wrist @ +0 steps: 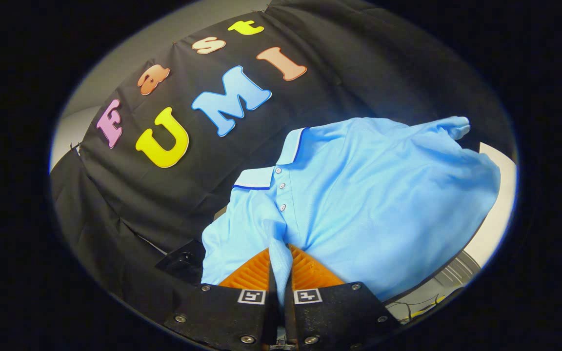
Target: Put the clothes into the washing machine and then close the washing machine lid.
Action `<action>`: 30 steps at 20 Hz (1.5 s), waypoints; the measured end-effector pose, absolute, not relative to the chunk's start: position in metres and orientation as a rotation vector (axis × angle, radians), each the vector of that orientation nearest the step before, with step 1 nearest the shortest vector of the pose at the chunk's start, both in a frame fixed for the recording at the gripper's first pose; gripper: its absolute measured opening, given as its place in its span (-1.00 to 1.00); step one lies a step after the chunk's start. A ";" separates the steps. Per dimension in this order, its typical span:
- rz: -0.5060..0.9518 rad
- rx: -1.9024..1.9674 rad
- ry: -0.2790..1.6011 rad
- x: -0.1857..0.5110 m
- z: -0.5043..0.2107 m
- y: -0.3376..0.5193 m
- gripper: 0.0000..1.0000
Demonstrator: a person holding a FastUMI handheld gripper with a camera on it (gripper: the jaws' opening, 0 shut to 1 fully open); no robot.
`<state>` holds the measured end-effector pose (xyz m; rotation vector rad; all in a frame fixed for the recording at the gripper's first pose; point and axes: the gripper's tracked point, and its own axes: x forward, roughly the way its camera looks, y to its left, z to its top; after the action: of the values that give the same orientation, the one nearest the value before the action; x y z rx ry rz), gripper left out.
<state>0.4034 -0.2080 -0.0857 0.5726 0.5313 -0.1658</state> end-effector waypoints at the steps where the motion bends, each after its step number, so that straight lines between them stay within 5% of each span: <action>1: -0.158 0.532 0.531 0.404 -0.087 -0.208 -0.87; 9: -0.275 0.351 0.532 0.404 -0.074 -0.207 -0.98; 19: -0.419 0.116 0.335 0.421 0.077 -0.152 -0.99; 30: -0.358 -0.006 0.270 0.440 0.153 -0.006 -0.99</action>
<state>0.4396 -0.0061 0.1532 -0.0062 0.2704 -0.3584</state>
